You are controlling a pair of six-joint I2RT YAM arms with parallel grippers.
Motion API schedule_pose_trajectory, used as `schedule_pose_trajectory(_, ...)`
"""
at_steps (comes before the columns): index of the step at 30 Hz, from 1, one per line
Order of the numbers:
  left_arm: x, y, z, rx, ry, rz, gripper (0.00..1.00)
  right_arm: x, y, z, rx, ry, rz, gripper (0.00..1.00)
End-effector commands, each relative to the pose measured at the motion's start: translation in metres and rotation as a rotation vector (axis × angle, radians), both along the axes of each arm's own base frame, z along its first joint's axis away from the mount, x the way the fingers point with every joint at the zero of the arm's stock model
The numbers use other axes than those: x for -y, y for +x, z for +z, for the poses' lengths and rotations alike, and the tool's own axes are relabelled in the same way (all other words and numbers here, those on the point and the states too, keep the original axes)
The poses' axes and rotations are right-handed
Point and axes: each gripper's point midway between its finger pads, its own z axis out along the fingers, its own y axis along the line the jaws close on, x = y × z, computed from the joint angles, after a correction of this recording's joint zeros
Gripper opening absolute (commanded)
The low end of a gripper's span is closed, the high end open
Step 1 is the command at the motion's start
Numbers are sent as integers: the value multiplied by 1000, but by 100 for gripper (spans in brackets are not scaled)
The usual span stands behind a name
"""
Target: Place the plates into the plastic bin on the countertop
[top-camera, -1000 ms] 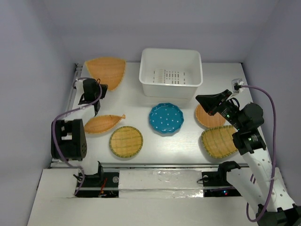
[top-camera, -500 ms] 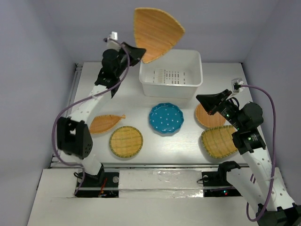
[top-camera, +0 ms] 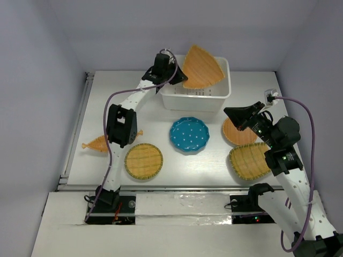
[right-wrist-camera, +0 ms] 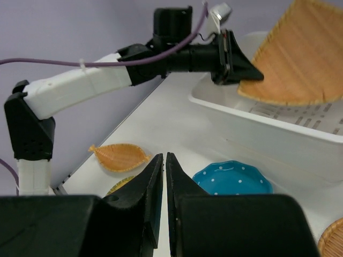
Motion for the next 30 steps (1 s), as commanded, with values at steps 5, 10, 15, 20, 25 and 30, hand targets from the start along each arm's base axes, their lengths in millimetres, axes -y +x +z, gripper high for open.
schedule_pose_trajectory(5, 3, -18, 33, 47, 29, -100, 0, 0, 0, 12, 56, 9, -3, 12)
schedule_pose_trajectory(10, -4, -25, 12, 3, 100, -113, 1, -1, 5, 8, 39, 9, -8, 13)
schedule_pose_trajectory(15, 1, -27, -4, -47, 105, -150, 34, 2, 11, 2, 17, 4, -33, 17)
schedule_pose_trajectory(20, -3, -29, -4, -40, 114, -132, 40, 6, 17, -1, -3, -8, -66, 16)
schedule_pose_trajectory(25, -10, -39, 72, 140, 45, -105, 47, 7, 22, -6, -17, -12, -78, 0)
schedule_pose_trajectory(30, -34, -76, 195, 429, 7, -18, 59, 5, 32, -17, -57, -22, -84, 0)
